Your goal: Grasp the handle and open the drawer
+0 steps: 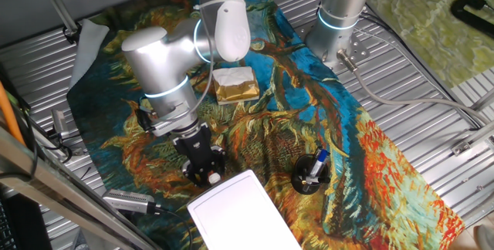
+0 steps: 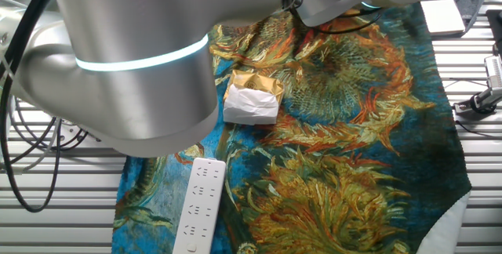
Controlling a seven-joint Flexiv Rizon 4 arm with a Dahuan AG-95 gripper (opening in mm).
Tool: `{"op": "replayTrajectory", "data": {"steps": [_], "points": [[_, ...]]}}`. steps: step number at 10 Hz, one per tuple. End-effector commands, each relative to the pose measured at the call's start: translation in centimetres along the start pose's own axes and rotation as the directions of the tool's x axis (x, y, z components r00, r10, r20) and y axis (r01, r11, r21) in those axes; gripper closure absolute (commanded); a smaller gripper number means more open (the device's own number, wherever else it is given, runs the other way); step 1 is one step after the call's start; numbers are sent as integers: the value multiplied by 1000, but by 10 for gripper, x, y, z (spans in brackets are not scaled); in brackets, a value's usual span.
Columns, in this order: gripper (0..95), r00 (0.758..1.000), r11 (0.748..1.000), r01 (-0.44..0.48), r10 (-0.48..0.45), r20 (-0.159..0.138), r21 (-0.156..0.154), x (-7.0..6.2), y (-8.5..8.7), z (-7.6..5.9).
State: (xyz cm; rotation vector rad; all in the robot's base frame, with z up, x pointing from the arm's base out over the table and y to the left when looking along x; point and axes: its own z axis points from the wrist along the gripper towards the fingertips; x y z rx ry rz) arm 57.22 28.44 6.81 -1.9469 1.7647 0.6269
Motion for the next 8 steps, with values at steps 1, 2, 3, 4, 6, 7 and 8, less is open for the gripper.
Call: {"op": "replayTrajectory", "data": {"steps": [1, 2, 3, 4, 6, 7, 8], "points": [[950, 1000, 1000, 3, -3, 2, -1, 2, 1, -1], [950, 1000, 1000, 3, -3, 4, -1, 3, 1, -2], [950, 1000, 1000, 3, -3, 3, -1, 3, 1, -3], [950, 1000, 1000, 5, -5, 2, -1, 4, 1, -3], [950, 1000, 1000, 10, -10, 2, -1, 6, 1, -3], [950, 1000, 1000, 11, -11, 1, -1, 7, 2, -4], [950, 1000, 1000, 13, -13, 2, -1, 8, 2, -5]]}}
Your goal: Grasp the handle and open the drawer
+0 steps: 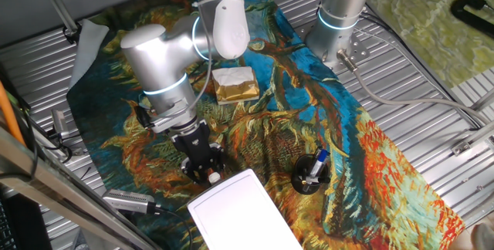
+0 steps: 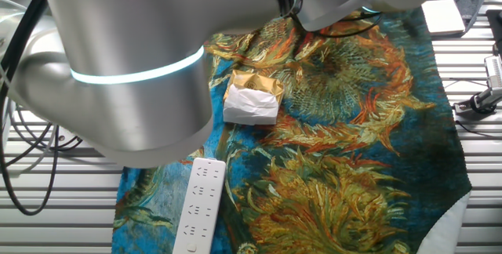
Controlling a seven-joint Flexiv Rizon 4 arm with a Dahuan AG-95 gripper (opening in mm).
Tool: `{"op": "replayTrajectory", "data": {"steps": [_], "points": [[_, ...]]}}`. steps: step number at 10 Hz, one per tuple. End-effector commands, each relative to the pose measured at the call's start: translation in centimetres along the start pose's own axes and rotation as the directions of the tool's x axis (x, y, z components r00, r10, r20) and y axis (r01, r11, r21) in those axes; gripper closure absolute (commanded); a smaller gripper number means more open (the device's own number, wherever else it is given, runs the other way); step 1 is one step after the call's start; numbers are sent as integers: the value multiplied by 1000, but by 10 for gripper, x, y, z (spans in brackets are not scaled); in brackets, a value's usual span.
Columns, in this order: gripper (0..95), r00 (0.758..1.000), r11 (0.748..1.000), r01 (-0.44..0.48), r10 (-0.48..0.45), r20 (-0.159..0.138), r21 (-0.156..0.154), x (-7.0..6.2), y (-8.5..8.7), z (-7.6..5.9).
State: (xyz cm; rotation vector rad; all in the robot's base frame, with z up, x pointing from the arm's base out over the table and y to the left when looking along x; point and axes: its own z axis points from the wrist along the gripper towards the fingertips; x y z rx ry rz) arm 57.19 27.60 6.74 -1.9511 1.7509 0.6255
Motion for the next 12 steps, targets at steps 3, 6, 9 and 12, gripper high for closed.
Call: {"op": "replayTrajectory", "data": {"steps": [3, 6, 9, 12], "points": [[950, 1000, 1000, 4, -4, -2, -2, 3, 2, -2], [950, 1000, 1000, 6, -6, -2, -2, 5, 2, -5], [950, 1000, 1000, 6, -6, -2, -2, 6, 3, -5], [950, 1000, 1000, 6, -6, 0, -2, 8, 4, -7]]}}
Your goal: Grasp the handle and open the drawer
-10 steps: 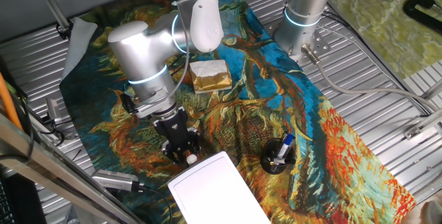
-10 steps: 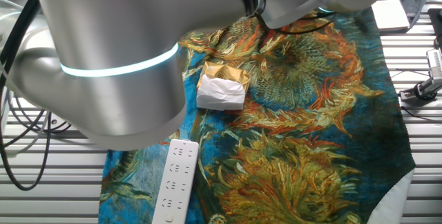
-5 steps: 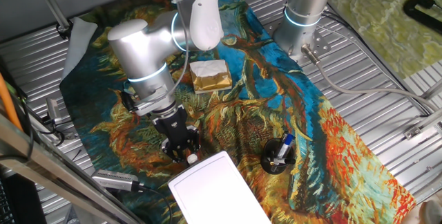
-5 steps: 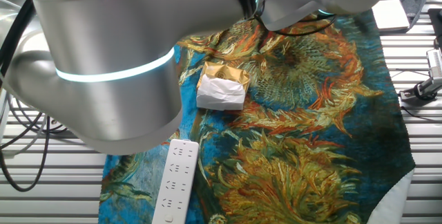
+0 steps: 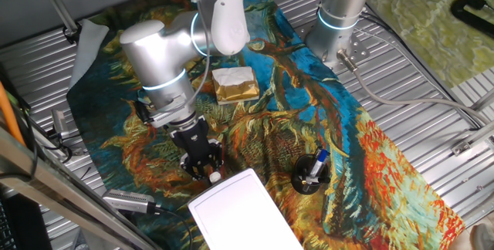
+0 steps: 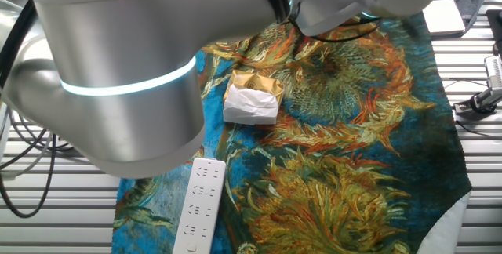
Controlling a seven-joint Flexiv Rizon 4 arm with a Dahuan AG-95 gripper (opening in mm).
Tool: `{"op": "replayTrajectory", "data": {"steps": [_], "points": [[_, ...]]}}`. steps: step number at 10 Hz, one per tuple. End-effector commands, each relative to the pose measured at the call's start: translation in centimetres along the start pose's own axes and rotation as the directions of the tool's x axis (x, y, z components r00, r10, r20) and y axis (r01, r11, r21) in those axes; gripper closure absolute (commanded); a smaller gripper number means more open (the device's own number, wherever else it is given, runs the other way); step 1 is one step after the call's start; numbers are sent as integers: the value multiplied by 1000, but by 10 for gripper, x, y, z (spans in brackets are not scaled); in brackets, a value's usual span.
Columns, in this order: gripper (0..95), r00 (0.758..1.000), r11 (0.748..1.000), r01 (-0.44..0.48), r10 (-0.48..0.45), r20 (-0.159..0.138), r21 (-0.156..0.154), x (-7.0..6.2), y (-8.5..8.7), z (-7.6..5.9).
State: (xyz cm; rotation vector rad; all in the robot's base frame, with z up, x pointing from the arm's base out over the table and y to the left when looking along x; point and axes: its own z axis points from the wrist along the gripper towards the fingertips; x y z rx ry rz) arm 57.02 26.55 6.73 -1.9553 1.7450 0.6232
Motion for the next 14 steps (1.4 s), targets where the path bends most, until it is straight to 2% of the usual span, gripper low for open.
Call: {"op": "replayTrajectory", "data": {"steps": [1, 14], "points": [[950, 1000, 1000, 2, -2, 1, -2, 1, 1, -2], [950, 1000, 1000, 21, -21, -2, -6, 16, 5, -13]]}}
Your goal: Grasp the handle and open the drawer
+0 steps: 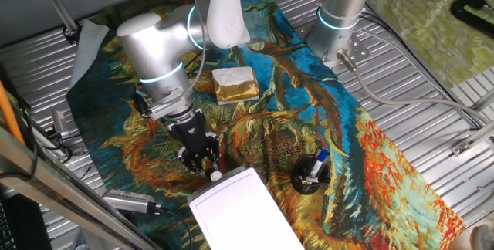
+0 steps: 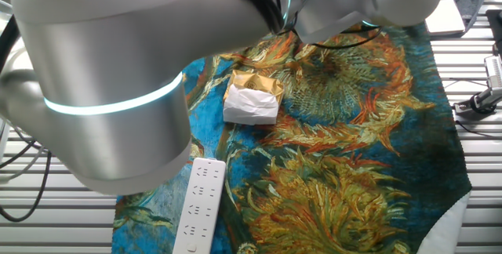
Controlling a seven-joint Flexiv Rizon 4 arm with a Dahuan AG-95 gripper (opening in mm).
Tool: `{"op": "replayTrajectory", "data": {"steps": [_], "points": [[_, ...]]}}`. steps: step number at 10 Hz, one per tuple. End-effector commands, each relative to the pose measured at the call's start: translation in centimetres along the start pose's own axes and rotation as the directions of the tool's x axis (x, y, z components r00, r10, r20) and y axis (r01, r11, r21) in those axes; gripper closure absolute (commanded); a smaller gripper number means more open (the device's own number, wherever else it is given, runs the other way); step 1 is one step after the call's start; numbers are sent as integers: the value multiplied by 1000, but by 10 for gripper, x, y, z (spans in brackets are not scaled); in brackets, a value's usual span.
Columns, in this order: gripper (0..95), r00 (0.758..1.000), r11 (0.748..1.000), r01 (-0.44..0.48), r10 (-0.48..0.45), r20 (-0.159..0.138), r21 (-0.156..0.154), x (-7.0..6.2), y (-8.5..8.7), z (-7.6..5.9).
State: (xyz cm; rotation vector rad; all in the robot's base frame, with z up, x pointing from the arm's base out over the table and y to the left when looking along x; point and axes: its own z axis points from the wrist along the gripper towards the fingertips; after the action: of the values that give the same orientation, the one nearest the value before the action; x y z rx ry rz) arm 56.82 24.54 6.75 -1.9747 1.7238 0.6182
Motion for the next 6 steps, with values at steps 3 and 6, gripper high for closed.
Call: {"op": "replayTrajectory", "data": {"steps": [3, 6], "points": [[950, 1000, 1000, 2, -2, -2, -2, 1, 2, -3], [950, 1000, 1000, 3, -3, -2, -3, 3, 2, -4]]}}
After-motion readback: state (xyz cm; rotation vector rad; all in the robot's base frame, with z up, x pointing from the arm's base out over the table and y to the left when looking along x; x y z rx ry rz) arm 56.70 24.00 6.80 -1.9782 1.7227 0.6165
